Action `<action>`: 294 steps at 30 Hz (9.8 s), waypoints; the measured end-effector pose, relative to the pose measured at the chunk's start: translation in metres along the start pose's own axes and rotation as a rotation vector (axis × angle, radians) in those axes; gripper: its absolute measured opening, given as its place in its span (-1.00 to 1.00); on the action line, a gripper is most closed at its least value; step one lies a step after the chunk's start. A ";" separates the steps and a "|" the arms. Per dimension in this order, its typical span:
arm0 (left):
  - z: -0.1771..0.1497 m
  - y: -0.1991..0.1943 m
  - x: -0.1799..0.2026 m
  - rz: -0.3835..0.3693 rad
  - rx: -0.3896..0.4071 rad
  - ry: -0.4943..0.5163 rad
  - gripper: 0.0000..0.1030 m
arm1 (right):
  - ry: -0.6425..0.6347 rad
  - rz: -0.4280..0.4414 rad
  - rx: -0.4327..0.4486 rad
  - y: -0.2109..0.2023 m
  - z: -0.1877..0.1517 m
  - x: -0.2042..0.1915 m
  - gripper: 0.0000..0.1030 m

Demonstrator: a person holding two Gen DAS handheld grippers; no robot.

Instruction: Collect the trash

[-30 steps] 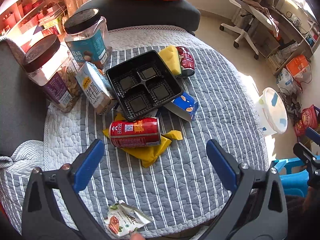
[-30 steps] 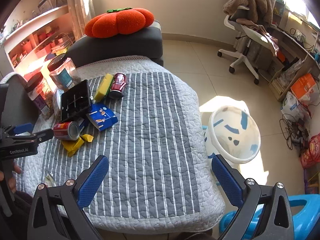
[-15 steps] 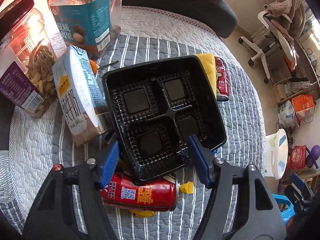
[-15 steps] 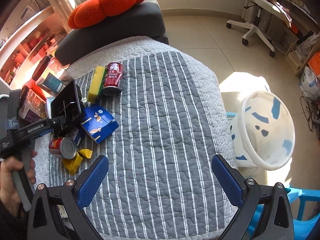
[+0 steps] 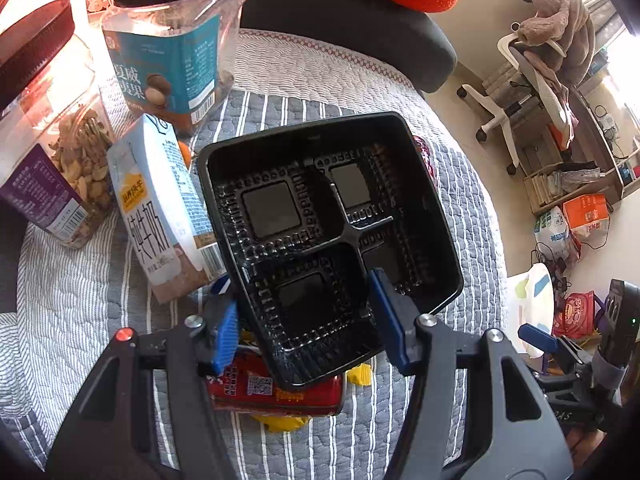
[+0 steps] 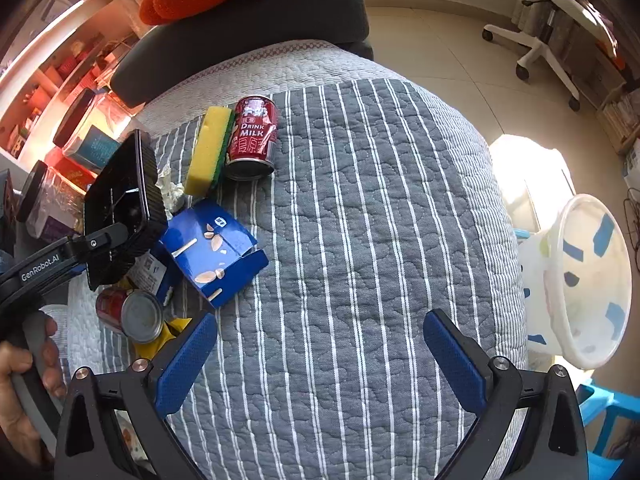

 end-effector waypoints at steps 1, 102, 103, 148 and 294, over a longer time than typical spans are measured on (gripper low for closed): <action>0.000 -0.007 -0.003 0.015 0.020 0.020 0.17 | -0.023 0.007 -0.020 0.006 0.001 -0.005 0.99; -0.069 0.001 0.251 -0.079 0.040 0.612 0.18 | 0.341 -0.157 0.158 -0.153 -0.084 0.264 0.43; -0.070 0.006 0.263 -0.089 0.032 0.621 0.18 | 0.357 -0.157 0.160 -0.157 -0.089 0.272 0.43; -0.066 -0.010 0.132 0.018 -0.017 0.529 0.98 | 0.441 -0.126 0.156 -0.129 -0.063 0.292 0.47; -0.047 -0.039 0.073 0.085 0.044 0.489 0.11 | 0.217 -0.143 0.250 -0.120 -0.048 0.130 0.73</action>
Point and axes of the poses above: each gripper's, at about its wrist camera, not at the fingertips, and y roughly the way its jaws point, x to its right, z to its top, the point moved 6 cm from there along y, roughly the way its jaws point, and after that the axes turned 6 degrees about z, right-handed, at the moved point
